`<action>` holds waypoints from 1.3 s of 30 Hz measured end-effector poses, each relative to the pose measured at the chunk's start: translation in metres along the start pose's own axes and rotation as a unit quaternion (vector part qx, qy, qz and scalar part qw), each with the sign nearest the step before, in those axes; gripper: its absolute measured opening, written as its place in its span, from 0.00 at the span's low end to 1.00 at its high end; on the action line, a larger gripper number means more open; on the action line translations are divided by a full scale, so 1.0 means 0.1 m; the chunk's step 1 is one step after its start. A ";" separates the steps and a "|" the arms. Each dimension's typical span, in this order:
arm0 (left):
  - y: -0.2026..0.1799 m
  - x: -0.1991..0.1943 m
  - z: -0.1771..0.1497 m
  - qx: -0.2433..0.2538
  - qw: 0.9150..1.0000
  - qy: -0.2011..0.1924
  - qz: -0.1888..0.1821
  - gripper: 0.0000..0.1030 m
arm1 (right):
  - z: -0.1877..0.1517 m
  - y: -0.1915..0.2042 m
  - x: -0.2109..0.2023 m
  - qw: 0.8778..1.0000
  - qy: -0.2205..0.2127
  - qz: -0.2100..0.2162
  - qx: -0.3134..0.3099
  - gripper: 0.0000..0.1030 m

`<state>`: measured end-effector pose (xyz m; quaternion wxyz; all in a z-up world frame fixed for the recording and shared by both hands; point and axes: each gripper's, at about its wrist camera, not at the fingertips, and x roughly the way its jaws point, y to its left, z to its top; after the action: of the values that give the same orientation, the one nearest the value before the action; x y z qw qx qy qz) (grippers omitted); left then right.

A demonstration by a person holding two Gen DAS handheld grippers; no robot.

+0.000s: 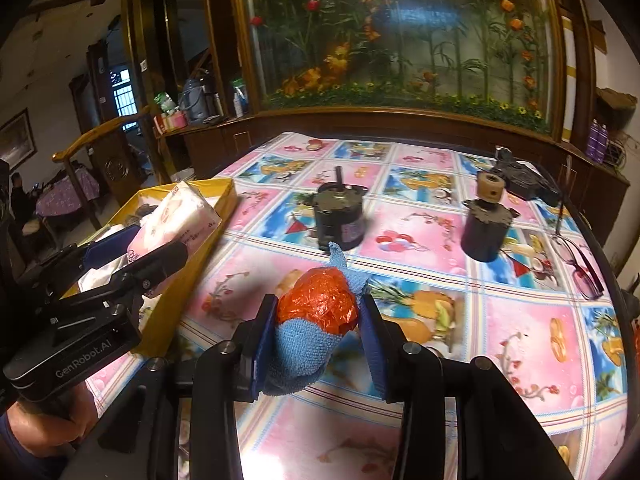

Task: Organize soft objects
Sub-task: 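Carry the pink pack and blue cloth bundle over the yellow box with both grippers, then lower both items into the box and open both grippers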

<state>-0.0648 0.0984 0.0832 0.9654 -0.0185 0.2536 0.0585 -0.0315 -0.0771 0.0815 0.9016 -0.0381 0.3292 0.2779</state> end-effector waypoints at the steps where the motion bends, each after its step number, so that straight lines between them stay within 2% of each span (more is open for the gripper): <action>1: 0.05 -0.02 0.00 -0.004 1.000 -0.001 0.004 0.59 | 0.02 0.04 0.02 1.000 0.000 0.004 -0.002 0.42; 11: 0.56 -0.10 -0.04 -0.043 0.998 -0.001 0.043 0.59 | 0.21 0.48 0.25 0.999 0.008 0.039 -0.032 0.43; 26: 1.40 -0.14 -0.22 -0.105 0.989 0.016 0.101 0.59 | 0.49 1.22 0.70 0.993 0.029 0.084 -0.074 0.43; 39: 1.60 -0.06 -0.35 -0.116 0.985 0.040 0.120 0.59 | 0.64 1.69 1.14 0.990 0.050 0.093 -0.096 0.43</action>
<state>-0.1064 0.2546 0.0542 0.9318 -0.1023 0.2835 0.2024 -0.0116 0.1355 0.0808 0.8465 -0.1077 0.3473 0.3890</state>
